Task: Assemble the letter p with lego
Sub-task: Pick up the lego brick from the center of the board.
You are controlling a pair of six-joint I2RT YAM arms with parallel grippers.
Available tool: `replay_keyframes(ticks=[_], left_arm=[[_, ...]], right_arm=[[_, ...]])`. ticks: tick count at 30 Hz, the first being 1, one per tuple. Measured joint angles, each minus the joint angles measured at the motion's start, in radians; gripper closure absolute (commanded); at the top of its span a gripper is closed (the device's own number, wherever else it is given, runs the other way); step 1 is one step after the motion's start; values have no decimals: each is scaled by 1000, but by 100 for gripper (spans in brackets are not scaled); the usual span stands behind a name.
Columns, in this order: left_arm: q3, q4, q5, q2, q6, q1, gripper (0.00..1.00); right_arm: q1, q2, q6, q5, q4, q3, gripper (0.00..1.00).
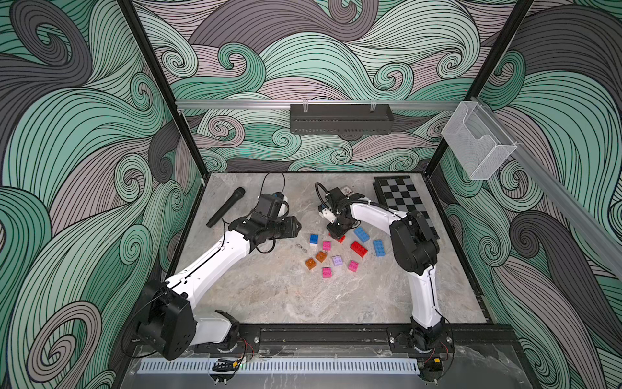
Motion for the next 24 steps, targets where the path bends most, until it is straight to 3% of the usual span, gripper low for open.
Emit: replay_keyframes(ticks=[7, 24], left_arm=[[0, 3, 5, 1, 0, 6, 46], [-22, 22, 6, 1, -5, 13, 46]], right_arm=[[5, 15, 0, 0, 5, 7, 59], [10, 15, -2, -1, 11, 9, 74]])
